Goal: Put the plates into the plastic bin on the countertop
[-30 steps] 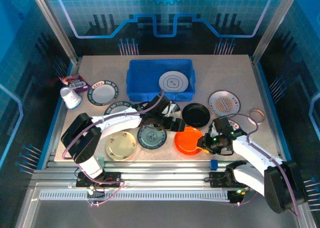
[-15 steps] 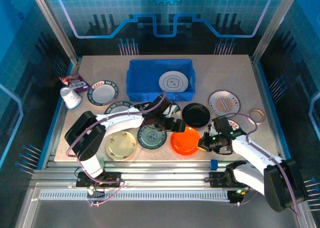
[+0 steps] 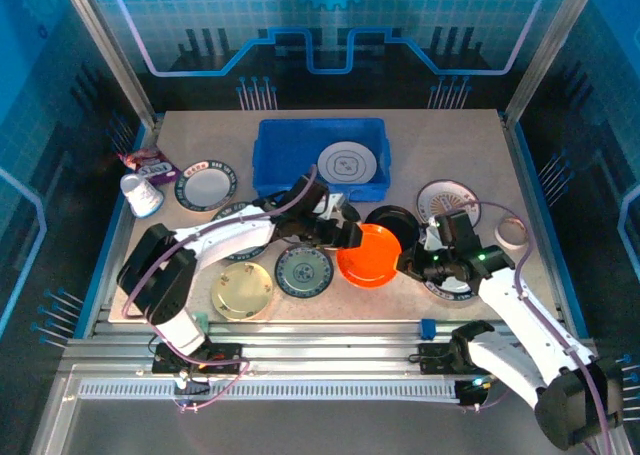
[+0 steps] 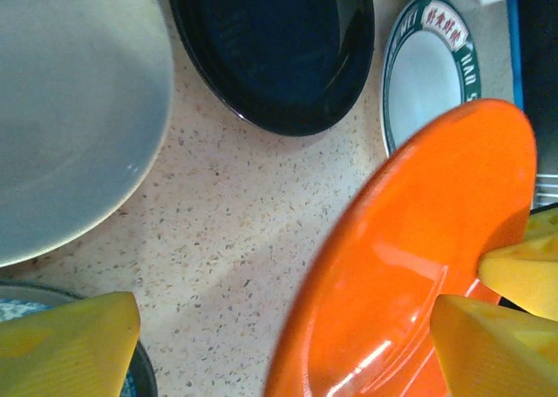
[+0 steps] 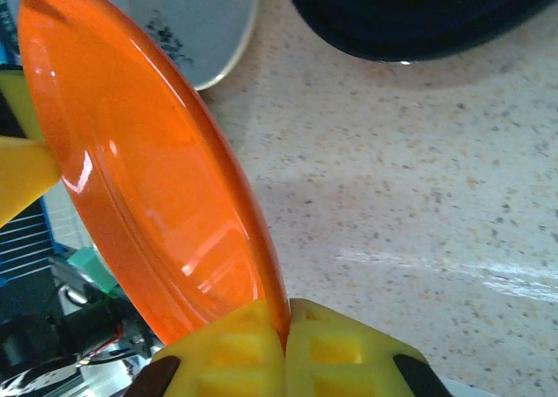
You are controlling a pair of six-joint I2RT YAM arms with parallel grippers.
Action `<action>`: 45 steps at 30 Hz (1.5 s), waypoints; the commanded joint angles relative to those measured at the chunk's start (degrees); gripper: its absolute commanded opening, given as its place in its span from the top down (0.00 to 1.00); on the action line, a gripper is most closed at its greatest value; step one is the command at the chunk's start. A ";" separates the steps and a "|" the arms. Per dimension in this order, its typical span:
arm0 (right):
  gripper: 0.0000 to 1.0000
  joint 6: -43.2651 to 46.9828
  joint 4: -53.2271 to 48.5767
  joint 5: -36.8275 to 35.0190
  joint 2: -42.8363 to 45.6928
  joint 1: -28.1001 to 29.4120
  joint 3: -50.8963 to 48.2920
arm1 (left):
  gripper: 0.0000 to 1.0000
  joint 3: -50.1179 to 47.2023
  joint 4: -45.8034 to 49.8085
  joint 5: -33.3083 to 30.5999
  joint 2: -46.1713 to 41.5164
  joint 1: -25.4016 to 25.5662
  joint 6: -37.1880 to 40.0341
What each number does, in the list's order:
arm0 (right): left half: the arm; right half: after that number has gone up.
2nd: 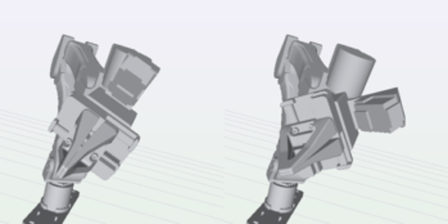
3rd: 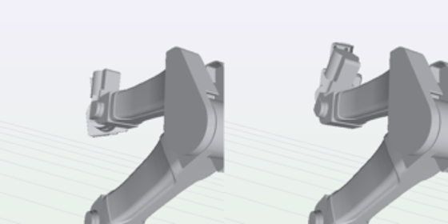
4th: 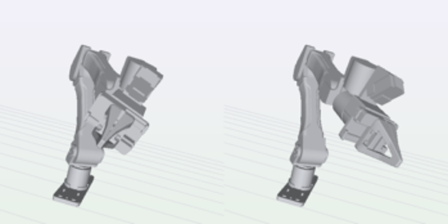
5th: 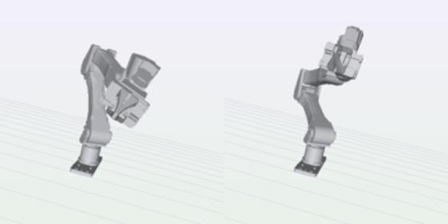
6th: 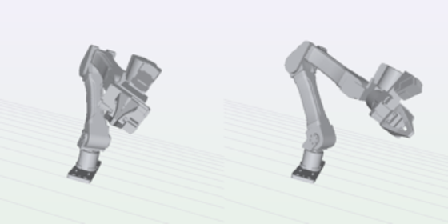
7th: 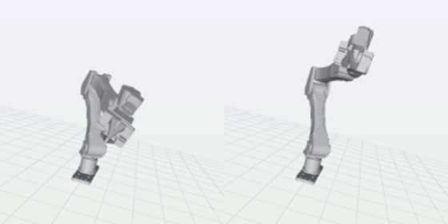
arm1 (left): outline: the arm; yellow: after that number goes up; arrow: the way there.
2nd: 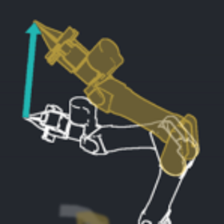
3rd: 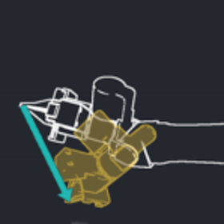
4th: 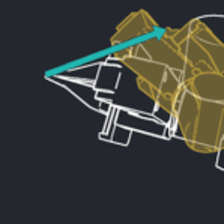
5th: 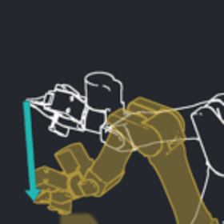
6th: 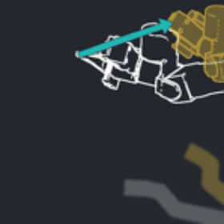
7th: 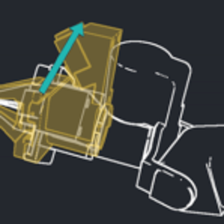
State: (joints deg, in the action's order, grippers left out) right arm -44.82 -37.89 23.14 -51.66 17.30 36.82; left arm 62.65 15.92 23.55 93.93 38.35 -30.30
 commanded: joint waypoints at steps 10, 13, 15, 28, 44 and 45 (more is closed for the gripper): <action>0.69 0.43 9.61 5.17 -7.80 0.27 9.31 | 1.00 -6.52 -11.55 7.22 -7.97 -2.19 -6.63; 0.54 0.40 12.34 4.92 -10.33 0.36 10.27 | 1.00 -9.25 -15.71 9.12 -9.73 -3.42 -9.50; 0.54 -0.24 14.18 4.68 -11.85 0.53 10.05 | 1.00 -10.88 -17.87 9.96 -11.07 -4.31 -11.46; 1.00 -0.21 19.67 3.76 -17.69 1.60 13.14 | 1.00 -12.85 -18.66 11.70 -14.71 -7.56 -13.41; 1.00 5.18 16.76 -8.99 -47.49 2.20 48.51 | 0.01 -15.16 -13.85 -1.86 -25.26 -18.53 -10.84; 1.00 5.22 16.32 -9.12 -50.48 2.45 52.05 | 0.01 -14.63 -13.59 -1.72 -24.97 -19.02 -10.67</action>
State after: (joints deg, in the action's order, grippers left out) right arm -40.58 -21.89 15.44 -96.84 18.76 81.78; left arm 47.72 2.55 22.70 68.93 20.45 -41.89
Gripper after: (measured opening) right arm 0.071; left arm 0.994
